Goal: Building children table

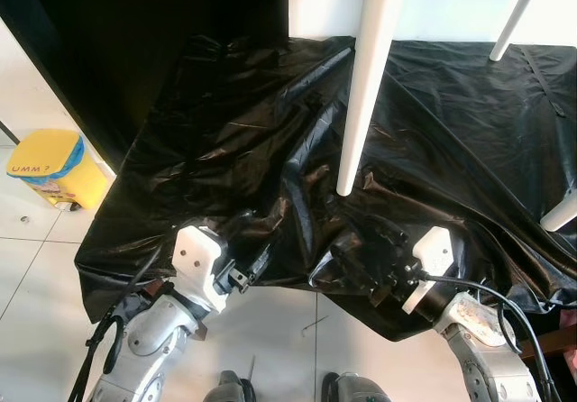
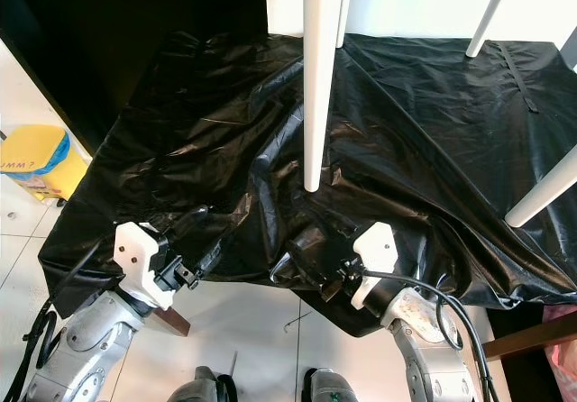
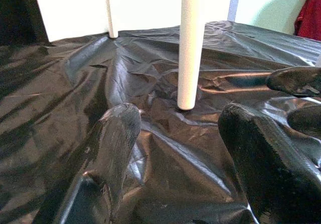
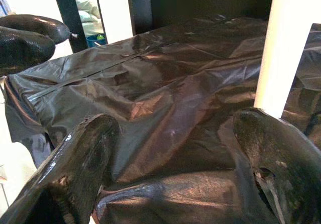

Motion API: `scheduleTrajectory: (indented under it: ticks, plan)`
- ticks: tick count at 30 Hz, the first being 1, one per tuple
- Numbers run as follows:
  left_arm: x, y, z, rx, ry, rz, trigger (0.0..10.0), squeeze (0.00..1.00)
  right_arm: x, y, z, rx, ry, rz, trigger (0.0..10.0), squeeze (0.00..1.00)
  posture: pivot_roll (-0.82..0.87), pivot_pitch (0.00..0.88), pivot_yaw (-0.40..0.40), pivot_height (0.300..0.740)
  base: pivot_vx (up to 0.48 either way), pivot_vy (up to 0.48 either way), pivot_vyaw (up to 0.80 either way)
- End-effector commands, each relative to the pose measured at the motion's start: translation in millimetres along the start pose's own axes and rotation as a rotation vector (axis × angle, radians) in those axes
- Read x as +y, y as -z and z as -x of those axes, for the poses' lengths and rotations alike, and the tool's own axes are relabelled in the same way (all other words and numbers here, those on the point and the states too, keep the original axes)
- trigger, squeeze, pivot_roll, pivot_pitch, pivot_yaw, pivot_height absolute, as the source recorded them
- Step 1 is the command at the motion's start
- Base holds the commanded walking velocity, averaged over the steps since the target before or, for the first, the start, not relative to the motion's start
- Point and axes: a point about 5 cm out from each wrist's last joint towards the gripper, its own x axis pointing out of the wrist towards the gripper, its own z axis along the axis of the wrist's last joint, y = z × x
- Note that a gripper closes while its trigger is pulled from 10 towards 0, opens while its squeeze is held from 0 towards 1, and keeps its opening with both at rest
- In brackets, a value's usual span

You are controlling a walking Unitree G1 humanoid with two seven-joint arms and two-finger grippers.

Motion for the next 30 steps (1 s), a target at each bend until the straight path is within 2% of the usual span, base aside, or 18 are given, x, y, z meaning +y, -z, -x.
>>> scheduleTrajectory:
  ticks: [1, 7, 14, 16, 17, 19, 20, 22, 25, 27, 30]
  plan:
    - [-0.3, 2, 1.3, 0.024, -0.028, 0.011, 10.0, 0.0, 0.8, 1, 0.1, -0.001, -0.012, -0.016, 10.0, 0.0, -0.05, 0.144, 0.002, 0.74, 0.0, 0.0, 0.0]
    - [0.3, 4, 3.0, 0.034, -0.032, 0.026, 10.0, 0.0, 0.2, 1, 0.9, -0.002, -0.014, -0.019, 10.0, 0.0, -0.05, 0.146, 0.001, 0.74, 0.0, 0.0, 0.0]
    - [-4.0, 5, 11.6, 0.053, 0.031, -0.012, 10.0, 0.0, 2.7, 4, 6.3, 0.02, -0.04, -0.015, 10.0, 0.0, -0.05, 0.153, 0.004, 0.74, 0.0, 0.0, 0.0]
    - [-7.4, 10, 22.1, 0.095, 0.096, -0.065, 10.0, 0.0, 5.0, 8, 12.5, 0.052, -0.076, 0.008, 10.0, 0.0, -0.05, 0.155, 0.005, 0.74, 0.0, 0.0, 0.0]
    - [-7.4, 10, 22.1, 0.095, 0.096, -0.065, 10.0, 0.0, 5.0, 8, 12.5, 0.052, -0.076, 0.008, 10.0, 0.0, -0.05, 0.155, 0.005, 0.74, 0.0, 0.0, 0.0]
    - [-11.7, 14, 34.1, 0.139, 0.194, -0.115, 10.0, 0.0, 7.6, 13, 21.2, 0.103, -0.158, 0.056, 10.0, 0.0, -0.05, 0.159, 0.006, 0.74, 0.0, 0.0, 0.0]
    - [-11.7, 14, 34.1, 0.139, 0.194, -0.115, 10.0, 0.0, 7.6, 13, 21.2, 0.103, -0.158, 0.056, 10.0, 0.0, -0.05, 0.159, 0.006, 0.74, 0.0, 0.0, 0.0]
    - [-16.1, 15, 45.2, 0.186, 0.302, -0.133, 10.0, 0.0, 9.6, 17, 30.4, 0.164, -0.262, 0.086, 10.0, 0.0, -0.05, 0.162, 0.009, 0.74, 0.0, 0.0, 0.0]
    - [-17.7, 16, 49.8, 0.212, 0.341, -0.127, 10.0, 0.0, 10.6, 20, 35.5, 0.199, -0.315, 0.085, 10.0, 0.0, -0.05, 0.166, 0.011, 0.74, 0.0, 0.0, 0.0]
    - [-20.4, 18, 59.1, 0.261, 0.408, -0.127, 10.0, 0.0, 12.1, 25, 45.1, 0.266, -0.397, 0.072, 10.0, 0.0, -0.04, 0.164, 0.015, 0.74, 0.0, 0.0, 0.0]
    - [-22.6, 22, 64.9, 0.297, 0.438, -0.121, 10.0, 0.0, 12.4, 29, 51.2, 0.31, -0.436, 0.06, 10.0, 0.0, -0.04, 0.165, 0.016, 0.74, 0.0, 0.0, 0.0]
